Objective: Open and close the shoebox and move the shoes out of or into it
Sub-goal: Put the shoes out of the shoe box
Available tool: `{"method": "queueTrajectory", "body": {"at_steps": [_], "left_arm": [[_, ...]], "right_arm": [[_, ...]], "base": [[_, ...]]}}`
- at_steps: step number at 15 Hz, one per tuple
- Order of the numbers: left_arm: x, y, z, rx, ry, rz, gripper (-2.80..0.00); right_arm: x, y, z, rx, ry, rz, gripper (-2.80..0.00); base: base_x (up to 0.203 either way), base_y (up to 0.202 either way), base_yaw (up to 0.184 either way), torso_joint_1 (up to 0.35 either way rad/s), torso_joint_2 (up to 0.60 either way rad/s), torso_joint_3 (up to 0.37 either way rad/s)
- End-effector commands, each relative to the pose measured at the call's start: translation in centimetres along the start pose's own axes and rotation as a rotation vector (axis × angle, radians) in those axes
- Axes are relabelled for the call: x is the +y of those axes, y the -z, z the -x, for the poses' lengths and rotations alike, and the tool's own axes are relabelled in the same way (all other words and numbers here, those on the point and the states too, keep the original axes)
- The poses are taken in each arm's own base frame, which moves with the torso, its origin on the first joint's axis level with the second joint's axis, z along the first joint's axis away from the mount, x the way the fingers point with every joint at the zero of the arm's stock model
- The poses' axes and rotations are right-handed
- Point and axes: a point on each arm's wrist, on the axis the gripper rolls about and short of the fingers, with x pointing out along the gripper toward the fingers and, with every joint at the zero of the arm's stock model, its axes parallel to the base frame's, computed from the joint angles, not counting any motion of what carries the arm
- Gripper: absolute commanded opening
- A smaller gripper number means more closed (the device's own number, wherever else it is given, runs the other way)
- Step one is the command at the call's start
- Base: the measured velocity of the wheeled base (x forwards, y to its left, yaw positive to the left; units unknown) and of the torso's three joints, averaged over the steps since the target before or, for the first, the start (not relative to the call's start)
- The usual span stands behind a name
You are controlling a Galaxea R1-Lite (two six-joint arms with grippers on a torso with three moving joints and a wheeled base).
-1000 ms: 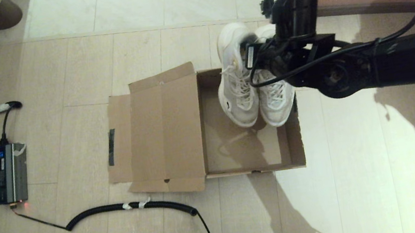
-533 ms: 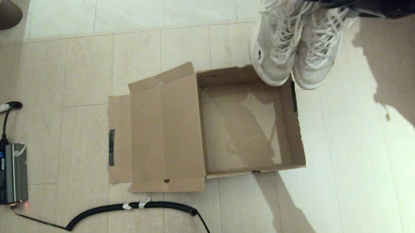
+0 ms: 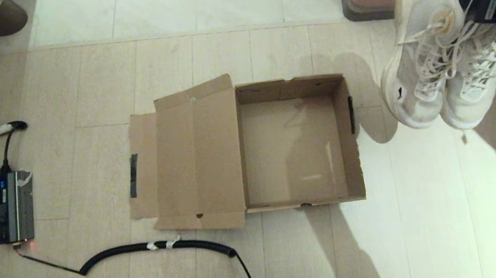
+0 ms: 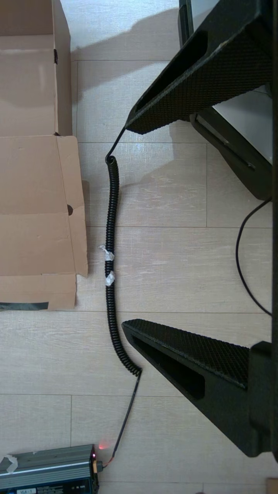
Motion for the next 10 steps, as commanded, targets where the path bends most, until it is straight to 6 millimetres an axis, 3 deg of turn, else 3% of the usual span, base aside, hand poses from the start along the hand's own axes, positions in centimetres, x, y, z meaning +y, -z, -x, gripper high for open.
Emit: {"method": "queueTrajectory", "body": {"at_steps": [1,5,10], "left_arm": [[0.0,0.2,-0.1,0.009,0.0,0.0,0.0],[0.0,0.2,-0.1,0.009,0.001,0.0,0.0],[0.0,0.2,-0.1,0.008,-0.001,0.0,0.0]], "right_arm": [[-1.4,1.3,0.7,0.004,0.004,0.01,-2.8],[-3.8,8.4,-2.5,0.041,0.028,0.098,-2.8],[-5.6,14.4,-5.9,0.092,0.054,0.119,-2.8]], "base": [[0.0,0.0,0.0,0.0,0.0,0.0],[0.0,0.0,0.0,0.0,0.0,0.0],[0.0,0.0,0.0,0.0,0.0,0.0]]}}
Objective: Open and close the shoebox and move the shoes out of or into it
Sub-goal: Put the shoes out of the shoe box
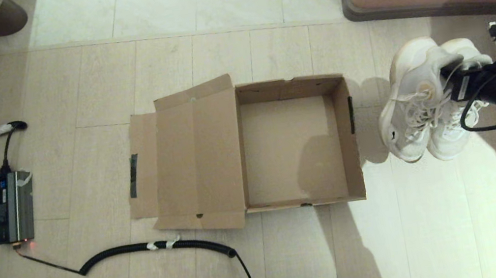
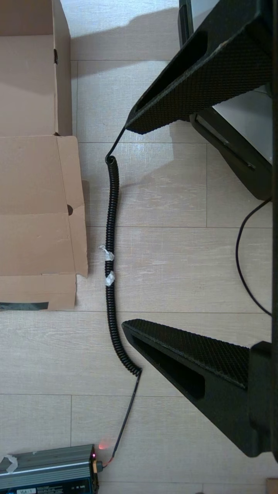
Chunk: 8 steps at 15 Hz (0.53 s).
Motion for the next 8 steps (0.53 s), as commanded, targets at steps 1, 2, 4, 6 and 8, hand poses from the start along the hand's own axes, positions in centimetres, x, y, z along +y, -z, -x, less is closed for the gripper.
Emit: {"method": "queueTrajectory", "body": {"at_steps": [1,2,4,6,8], "left_arm": [[0.0,0.2,-0.1,0.007,0.001,0.0,0.0],[0.0,0.2,-0.1,0.009,0.001,0.0,0.0],[0.0,0.2,-0.1,0.009,0.001,0.0,0.0],[0.0,0.2,-0.1,0.009,-0.001,0.0,0.0],[0.0,0.2,-0.1,0.009,0.0,0.0,0.0]], "right_arm": [[-0.2,3.1,-1.7,0.081,0.003,-0.006,-2.8],[-0.3,4.0,-2.4,0.09,0.003,-0.009,-2.8],[-0.4,5.6,-3.7,0.075,0.006,-0.009,-2.8],[-0.4,6.6,-4.5,0.064,0.01,-0.01,-2.8],[-0.3,7.1,-4.7,0.073,0.006,-0.012,-2.8]], "base": [[0.0,0.0,0.0,0.0,0.0,0.0],[0.0,0.0,0.0,0.0,0.0,0.0],[0.0,0.0,0.0,0.0,0.0,0.0],[0.0,0.0,0.0,0.0,0.0,0.0],[0.0,0.0,0.0,0.0,0.0,0.0]]}}
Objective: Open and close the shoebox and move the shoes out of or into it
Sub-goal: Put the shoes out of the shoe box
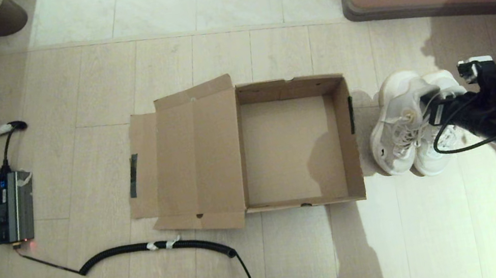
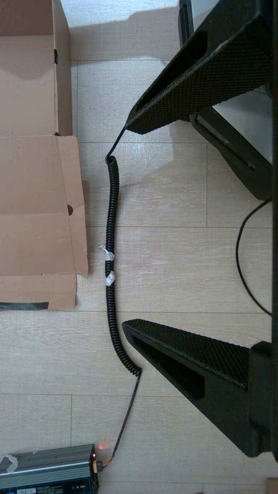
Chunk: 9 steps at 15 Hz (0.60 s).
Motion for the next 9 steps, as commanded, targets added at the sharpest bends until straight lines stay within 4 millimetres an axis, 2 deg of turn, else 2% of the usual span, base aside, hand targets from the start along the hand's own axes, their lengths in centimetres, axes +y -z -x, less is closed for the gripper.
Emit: {"method": "queueTrajectory", "body": {"at_steps": [1,5,9], "left_arm": [[-0.01,0.2,-0.07,0.009,0.0,0.0,0.0],[-0.01,0.21,-0.07,0.009,0.0,0.0,0.0],[-0.01,0.21,-0.07,0.009,0.001,0.0,0.0]], "right_arm": [[0.0,1.03,-0.52,0.023,-0.002,-0.002,-2.8],[-0.11,1.69,-1.41,0.01,0.02,0.002,-2.8],[-0.09,1.72,-1.45,-0.002,0.017,0.001,-2.8]], "base": [[0.0,0.0,0.0,0.0,0.0,0.0],[0.0,0.0,0.0,0.0,0.0,0.0],[0.0,0.0,0.0,0.0,0.0,0.0]]}}
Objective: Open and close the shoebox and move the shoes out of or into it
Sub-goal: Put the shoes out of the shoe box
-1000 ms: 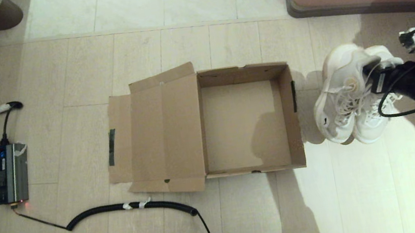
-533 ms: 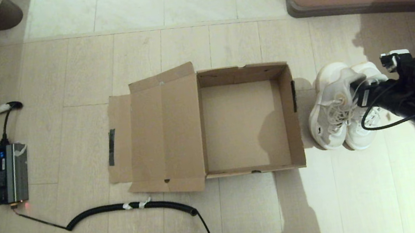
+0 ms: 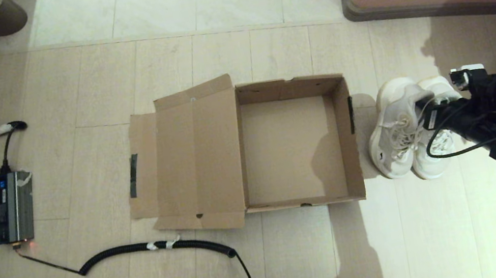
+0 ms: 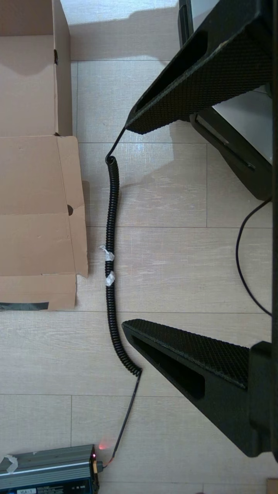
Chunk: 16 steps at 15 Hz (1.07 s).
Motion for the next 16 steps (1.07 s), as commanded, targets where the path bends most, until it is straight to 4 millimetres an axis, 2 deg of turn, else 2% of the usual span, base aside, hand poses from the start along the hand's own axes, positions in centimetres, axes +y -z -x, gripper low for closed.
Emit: {"method": "queueTrajectory", "body": {"at_steps": [1,2,3,7,12,13,16], "left_arm": [[0.0,0.2,-0.1,0.009,0.001,0.0,0.0],[0.0,0.2,-0.1,0.009,-0.001,0.0,0.0],[0.0,0.2,-0.1,0.009,0.001,0.0,0.0],[0.0,0.2,-0.1,0.009,0.001,0.0,0.0],[0.0,0.2,-0.1,0.008,-0.001,0.0,0.0],[0.0,0.2,-0.1,0.009,0.001,0.0,0.0],[0.0,0.2,-0.1,0.009,0.001,0.0,0.0]], "right_arm": [[0.0,0.3,-0.1,0.003,0.0,0.001,-2.8],[0.0,0.3,-0.1,0.005,0.001,0.004,-1.75],[0.0,0.5,-0.1,0.01,0.002,0.003,0.0],[-0.1,1.1,-0.4,0.025,0.024,-0.003,0.0],[-0.1,0.6,0.0,0.011,0.03,-0.009,0.0],[0.0,0.2,0.6,-0.006,0.031,-0.01,-2.8],[0.2,-1.9,3.4,-0.049,0.026,-0.01,-2.8]], "base": [[0.0,0.0,0.0,0.0,0.0,0.0],[0.0,0.0,0.0,0.0,0.0,0.0],[0.0,0.0,0.0,0.0,0.0,0.0],[0.0,0.0,0.0,0.0,0.0,0.0],[0.0,0.0,0.0,0.0,0.0,0.0],[0.0,0.0,0.0,0.0,0.0,0.0],[0.0,0.0,0.0,0.0,0.0,0.0]]}}
